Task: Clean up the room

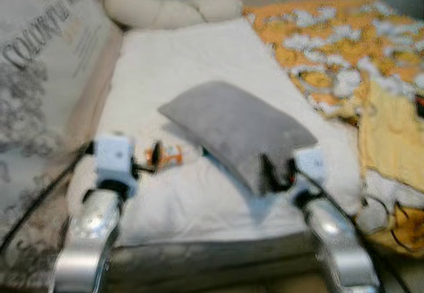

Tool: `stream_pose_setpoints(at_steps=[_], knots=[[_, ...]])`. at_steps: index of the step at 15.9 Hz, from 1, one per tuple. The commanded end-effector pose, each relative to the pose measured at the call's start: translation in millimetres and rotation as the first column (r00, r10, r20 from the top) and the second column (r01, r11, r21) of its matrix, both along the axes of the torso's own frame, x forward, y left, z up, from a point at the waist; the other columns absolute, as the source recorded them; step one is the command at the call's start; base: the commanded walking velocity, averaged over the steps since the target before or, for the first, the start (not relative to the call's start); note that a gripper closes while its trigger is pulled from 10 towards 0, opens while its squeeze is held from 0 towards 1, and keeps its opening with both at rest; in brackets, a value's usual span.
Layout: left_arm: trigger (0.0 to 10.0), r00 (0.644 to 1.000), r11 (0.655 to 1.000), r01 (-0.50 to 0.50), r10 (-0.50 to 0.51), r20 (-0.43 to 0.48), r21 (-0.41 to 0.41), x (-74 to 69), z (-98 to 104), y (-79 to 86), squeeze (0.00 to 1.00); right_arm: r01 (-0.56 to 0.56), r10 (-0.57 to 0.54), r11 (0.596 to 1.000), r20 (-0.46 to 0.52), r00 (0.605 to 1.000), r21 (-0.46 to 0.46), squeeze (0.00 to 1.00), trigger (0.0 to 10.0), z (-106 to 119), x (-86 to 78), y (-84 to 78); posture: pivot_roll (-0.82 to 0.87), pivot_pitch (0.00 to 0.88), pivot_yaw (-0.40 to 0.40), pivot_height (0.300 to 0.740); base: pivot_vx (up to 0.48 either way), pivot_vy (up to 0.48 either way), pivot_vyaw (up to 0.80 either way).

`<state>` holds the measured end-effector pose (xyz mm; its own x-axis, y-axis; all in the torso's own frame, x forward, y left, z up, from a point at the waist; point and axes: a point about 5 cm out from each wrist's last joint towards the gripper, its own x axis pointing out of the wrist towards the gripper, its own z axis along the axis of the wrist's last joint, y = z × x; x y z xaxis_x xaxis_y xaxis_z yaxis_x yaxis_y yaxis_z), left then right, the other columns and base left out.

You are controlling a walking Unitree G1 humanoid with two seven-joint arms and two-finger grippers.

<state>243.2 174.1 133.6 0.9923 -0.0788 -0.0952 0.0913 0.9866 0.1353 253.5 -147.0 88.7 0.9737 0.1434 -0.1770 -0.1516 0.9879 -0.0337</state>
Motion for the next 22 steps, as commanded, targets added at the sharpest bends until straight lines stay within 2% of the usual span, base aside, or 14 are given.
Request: stream_pose_setpoints(at_steps=[1, 9, 17, 20, 22], knots=[[10.0, 1.0, 1.0, -0.02, 0.02, 0.001, 0.021, -1.7, 2, 7.2, 1.0, -0.033, 0.032, 0.999, 0.031, 0.999, 0.029, 0.0, 10.0, 8, 1.2, 9.4, 0.05, 0.0, 0.044, 0.74, 0.289, 0.0, 0.0], [10.0, 1.0, 1.0, 0.004, -0.004, -0.008, 0.025, -2.1, 1, 5.8, 1.0, -0.031, 0.03, 0.999, 0.032, 0.999, 0.029, 0.0, 10.0, 7, -5.5, 5.5, 0.04, 0.0, 0.063, 0.74, 0.271, 0.0, 0.0], [10.0, 1.0, 1.0, 0.009, -0.008, -0.015, 0.029, -4.1, 1, 7.2, 1.0, -0.047, 0.046, 0.998, 0.032, 0.998, 0.034, 0.0, 10.0, 8, -8.0, 8.5, 0.04, 0.0, 0.065, 0.74, 0.224, 0.0, 0.0], [10.0, 0.994, 0.993, 0.091, -0.086, -0.064, 0.077, -1.9, -5, 3.0, 1.0, -0.047, 0.046, 0.998, 0.035, 0.998, 0.029, 0.0, 10.0, 8, -8.0, 3.0, 0.04, 0.0, 0.076, 0.74, 0.0, 0.0, 0.0], [10.0, 0.968, 0.968, 0.233, -0.222, -0.115, 0.094, 5.1, -9, -1.0, 1.0, -0.085, 0.084, 0.996, 0.053, 0.995, 0.019, 0.0, 10.0, 13, -5.4, -4.4, 0.03, 0.0, 0.082, 0.74, 0.0, 0.0, 0.0]])
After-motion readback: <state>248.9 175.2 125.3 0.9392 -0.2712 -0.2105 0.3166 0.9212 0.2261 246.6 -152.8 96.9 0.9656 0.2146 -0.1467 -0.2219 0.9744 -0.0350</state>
